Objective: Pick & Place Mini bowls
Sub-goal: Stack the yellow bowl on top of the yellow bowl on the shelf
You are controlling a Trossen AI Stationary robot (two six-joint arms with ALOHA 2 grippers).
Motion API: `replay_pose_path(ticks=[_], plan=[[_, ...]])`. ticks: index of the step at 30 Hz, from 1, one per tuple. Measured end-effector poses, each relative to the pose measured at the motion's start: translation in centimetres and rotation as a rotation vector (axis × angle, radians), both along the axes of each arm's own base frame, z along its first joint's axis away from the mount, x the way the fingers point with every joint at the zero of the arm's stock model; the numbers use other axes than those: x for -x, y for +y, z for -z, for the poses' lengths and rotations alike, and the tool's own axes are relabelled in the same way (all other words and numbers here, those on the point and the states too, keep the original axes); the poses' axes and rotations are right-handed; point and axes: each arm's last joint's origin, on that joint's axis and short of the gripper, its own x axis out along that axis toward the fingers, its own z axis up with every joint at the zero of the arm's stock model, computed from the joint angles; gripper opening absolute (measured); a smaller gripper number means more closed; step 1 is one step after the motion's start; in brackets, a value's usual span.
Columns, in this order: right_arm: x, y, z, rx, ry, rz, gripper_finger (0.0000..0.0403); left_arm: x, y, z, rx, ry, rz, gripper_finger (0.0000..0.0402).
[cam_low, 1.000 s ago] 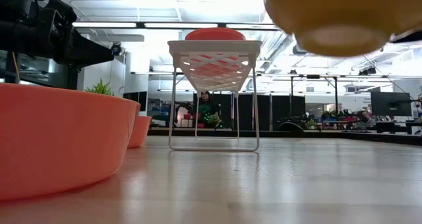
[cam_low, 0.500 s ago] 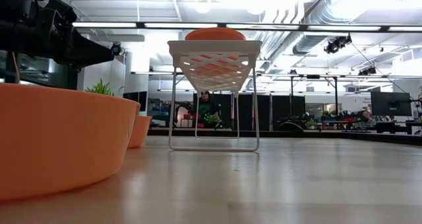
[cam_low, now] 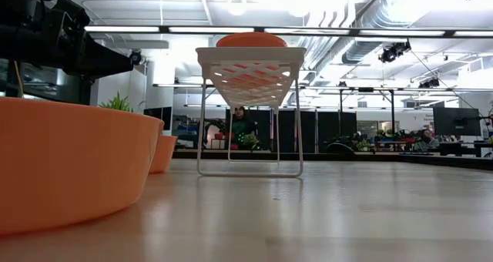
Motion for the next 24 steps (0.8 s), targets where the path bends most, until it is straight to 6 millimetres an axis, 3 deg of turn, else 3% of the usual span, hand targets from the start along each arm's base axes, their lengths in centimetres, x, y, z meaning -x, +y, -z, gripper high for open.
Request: replay_pose_path(ticks=[7,16,24], plan=[[-0.9,-4.2,-0.4,-0.007,0.004,0.048,0.0002,0.0,0.0,0.0,0.000,0.000,0.000,0.0129],[-3.6,-8.9,0.3,0.019,-0.080,0.122,0.0002,0.0,0.0,0.0,0.000,0.000,0.000,0.0129],[-4.0,-13.4,-0.5,0.088,-0.191,0.173,0.0002,0.0,0.0,0.0,0.000,0.000,0.000,0.0129]])
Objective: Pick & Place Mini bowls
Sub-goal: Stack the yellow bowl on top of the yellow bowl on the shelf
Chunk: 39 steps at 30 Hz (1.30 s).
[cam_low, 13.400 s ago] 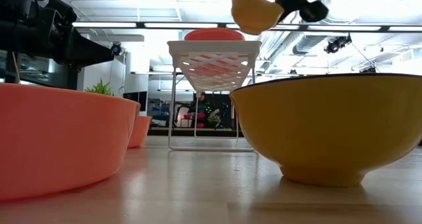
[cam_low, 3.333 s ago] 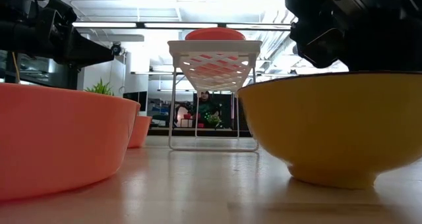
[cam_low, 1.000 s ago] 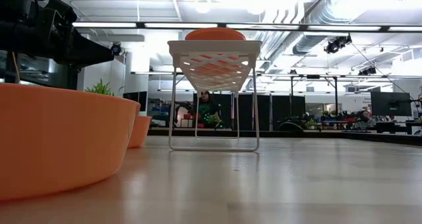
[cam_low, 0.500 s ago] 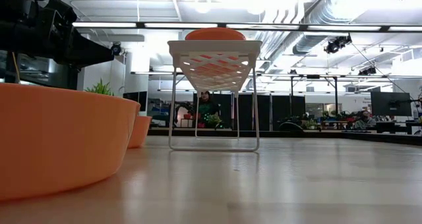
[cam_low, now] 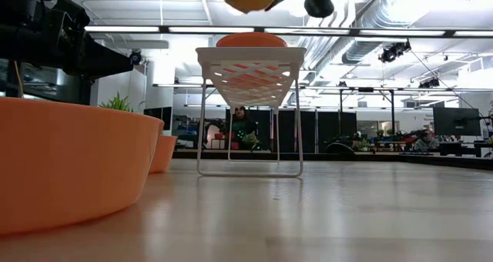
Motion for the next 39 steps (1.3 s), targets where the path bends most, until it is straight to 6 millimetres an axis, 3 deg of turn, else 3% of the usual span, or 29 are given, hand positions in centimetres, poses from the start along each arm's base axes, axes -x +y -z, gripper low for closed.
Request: replay_pose_path(ticks=[10,19,28,39], plan=[[0.8,-5.3,-0.4,-0.014,-0.016,0.075,0.0002,0.0,0.0,0.0,0.000,0.000,0.000,0.0129],[-0.7,-8.3,-3.8,0.006,0.086,0.088,0.0002,0.0,0.0,0.0,0.000,0.000,0.000,0.0129],[-2.3,-10.7,-2.1,-0.123,0.181,0.095,0.0002,0.0,0.0,0.0,0.000,0.000,0.000,0.0129],[-1.8,-11.9,-0.4,-0.232,0.261,0.164,0.0002,0.0,0.0,0.0,0.000,0.000,0.000,0.0129]])
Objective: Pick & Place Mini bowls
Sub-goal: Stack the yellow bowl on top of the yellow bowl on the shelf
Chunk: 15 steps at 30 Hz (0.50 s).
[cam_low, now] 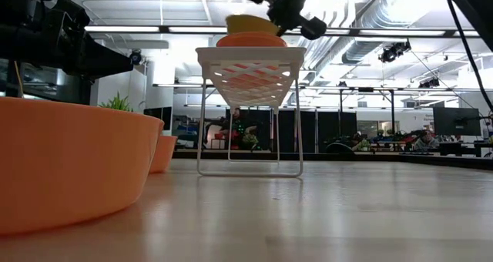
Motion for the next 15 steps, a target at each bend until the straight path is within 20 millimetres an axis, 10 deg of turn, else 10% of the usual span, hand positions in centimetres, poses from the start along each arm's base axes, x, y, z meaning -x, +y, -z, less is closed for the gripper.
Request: replay_pose_path(ticks=[15], plan=[[-0.5,-1.3,2.3,-0.094,0.075,0.010,0.0002,0.0,0.0,0.0,0.000,0.000,0.000,0.0129]])
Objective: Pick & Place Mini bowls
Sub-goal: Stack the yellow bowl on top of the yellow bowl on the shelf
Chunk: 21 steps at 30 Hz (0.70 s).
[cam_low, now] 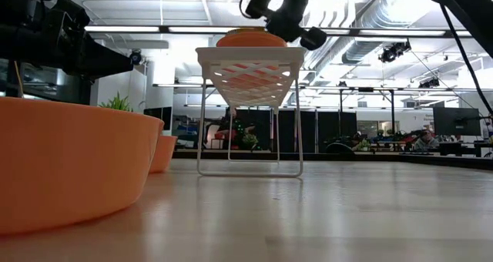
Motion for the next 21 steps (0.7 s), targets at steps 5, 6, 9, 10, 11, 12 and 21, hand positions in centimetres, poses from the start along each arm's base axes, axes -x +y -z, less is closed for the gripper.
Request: replay_pose_path(ticks=[5,6,9,10,11,12,21], plan=[[-0.2,-0.4,0.6,-0.008,0.012,-0.006,0.0005,0.0,0.0,0.0,0.000,0.000,-0.001,0.0129],[-0.2,-0.5,0.7,-0.012,0.017,-0.007,0.0005,0.0,0.0,0.0,0.000,0.000,-0.001,0.0129],[-0.2,-0.7,1.2,-0.023,0.046,-0.014,0.0003,0.0,0.0,0.0,0.000,0.000,0.000,0.0129],[-0.3,-0.7,1.4,-0.025,0.049,-0.018,0.0003,0.0,0.0,0.0,0.000,0.000,-0.001,0.0129],[-0.4,-0.8,1.4,-0.024,0.047,-0.024,0.0003,0.0,0.0,0.0,0.000,0.000,0.000,0.0129],[-0.4,-0.8,1.5,-0.022,0.046,-0.028,0.0004,0.0,0.0,0.0,0.000,0.000,-0.001,0.0129],[-0.3,-0.7,1.5,-0.007,0.055,-0.072,0.0022,0.0,0.0,0.0,0.000,0.000,-0.001,0.0129]])
